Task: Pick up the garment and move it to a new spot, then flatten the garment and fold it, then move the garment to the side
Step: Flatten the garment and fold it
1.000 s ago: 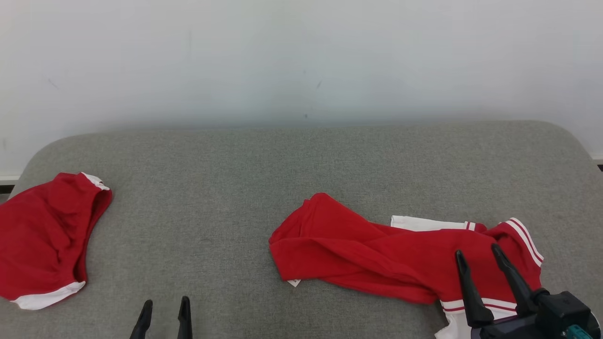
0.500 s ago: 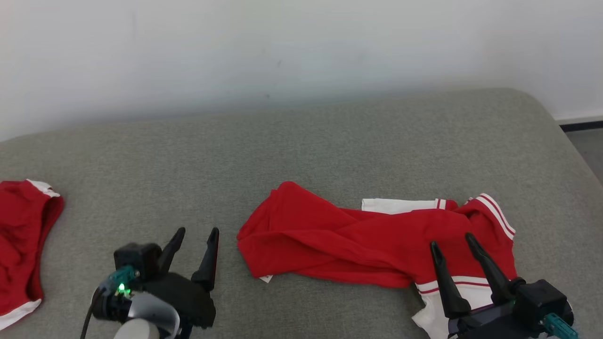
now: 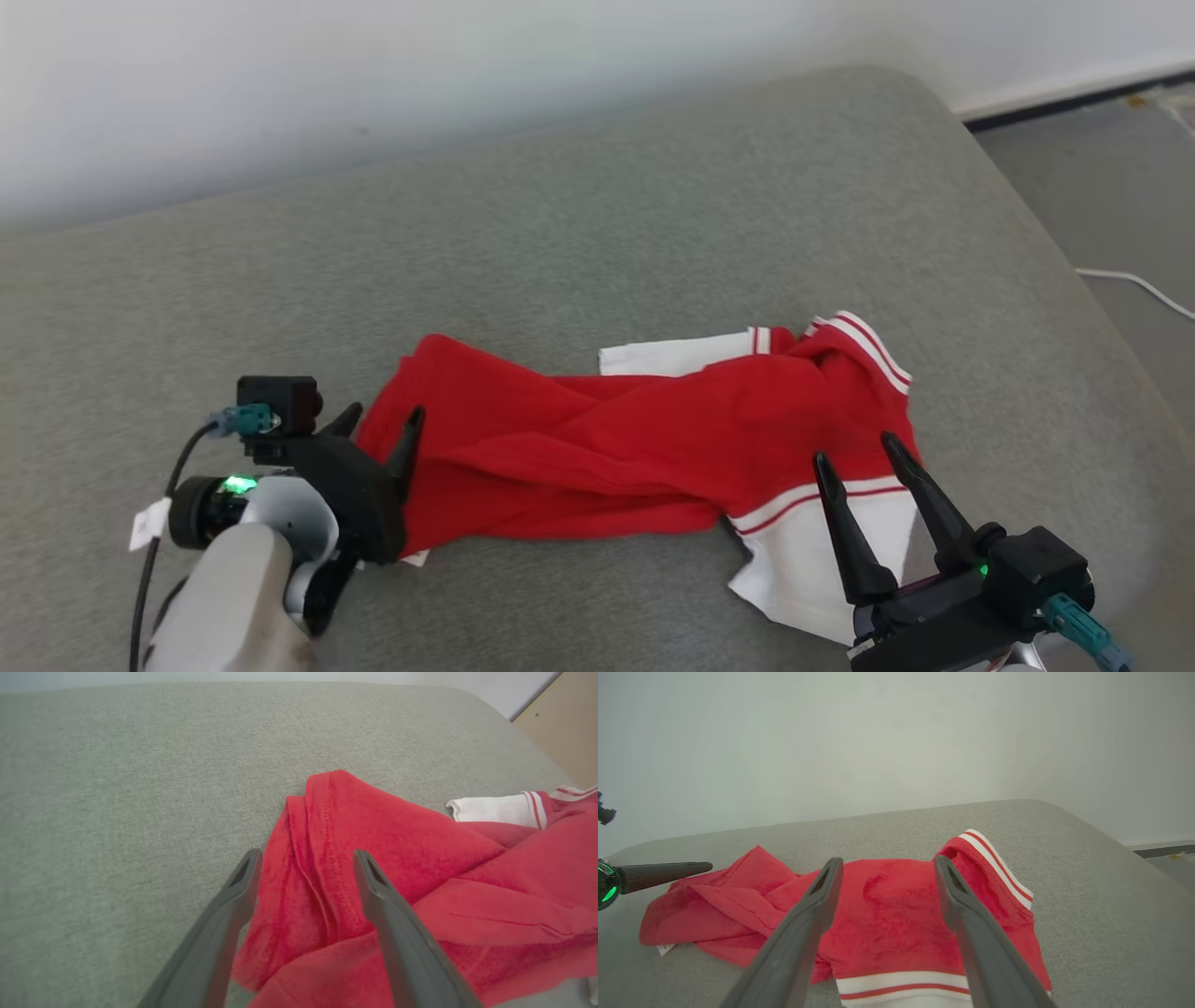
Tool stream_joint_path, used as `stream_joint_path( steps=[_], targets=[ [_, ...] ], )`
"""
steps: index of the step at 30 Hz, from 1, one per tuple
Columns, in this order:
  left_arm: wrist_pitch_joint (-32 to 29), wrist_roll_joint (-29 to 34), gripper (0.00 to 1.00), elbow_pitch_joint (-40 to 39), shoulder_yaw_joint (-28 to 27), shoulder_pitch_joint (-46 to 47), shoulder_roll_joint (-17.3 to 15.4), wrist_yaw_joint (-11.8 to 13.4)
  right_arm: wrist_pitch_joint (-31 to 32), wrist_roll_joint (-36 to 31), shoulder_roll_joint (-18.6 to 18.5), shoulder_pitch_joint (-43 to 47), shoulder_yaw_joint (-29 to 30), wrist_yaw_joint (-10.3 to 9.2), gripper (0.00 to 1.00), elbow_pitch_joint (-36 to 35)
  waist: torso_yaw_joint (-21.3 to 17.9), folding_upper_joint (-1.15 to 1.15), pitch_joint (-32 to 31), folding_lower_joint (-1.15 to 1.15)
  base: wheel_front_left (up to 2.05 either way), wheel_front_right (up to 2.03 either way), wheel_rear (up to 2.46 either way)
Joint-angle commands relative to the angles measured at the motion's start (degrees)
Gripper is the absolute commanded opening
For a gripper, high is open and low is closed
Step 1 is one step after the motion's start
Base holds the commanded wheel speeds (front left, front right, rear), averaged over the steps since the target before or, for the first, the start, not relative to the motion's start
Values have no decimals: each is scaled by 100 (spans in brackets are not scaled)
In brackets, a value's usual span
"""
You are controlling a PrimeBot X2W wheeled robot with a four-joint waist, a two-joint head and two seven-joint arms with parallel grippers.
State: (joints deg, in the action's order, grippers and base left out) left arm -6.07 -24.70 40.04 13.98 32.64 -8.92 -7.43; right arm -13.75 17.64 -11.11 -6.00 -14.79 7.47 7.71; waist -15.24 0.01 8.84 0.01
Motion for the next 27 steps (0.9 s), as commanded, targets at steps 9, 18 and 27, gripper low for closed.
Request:
stream_joint_path(
  steps=[9, 18, 27],
  targets=[
    [-412, -119, 100, 720, 211, 362, -201, 76, -94, 48, -30, -113, -37, 3, 100, 68, -417, -1, 336, -1, 0, 0, 0],
    [-357, -162, 0, 1138, 447, 544, -41, 32, -114, 50, -50, -186, -72, 3, 100, 55, -353, -1, 407, -1, 0, 0, 0],
    [528, 9, 0, 1212, 416, 1033, -204, 295, -127, 81, -67, -207, -54, 3, 100, 35, -263, -1, 471, -1, 0, 0, 0]
  ],
)
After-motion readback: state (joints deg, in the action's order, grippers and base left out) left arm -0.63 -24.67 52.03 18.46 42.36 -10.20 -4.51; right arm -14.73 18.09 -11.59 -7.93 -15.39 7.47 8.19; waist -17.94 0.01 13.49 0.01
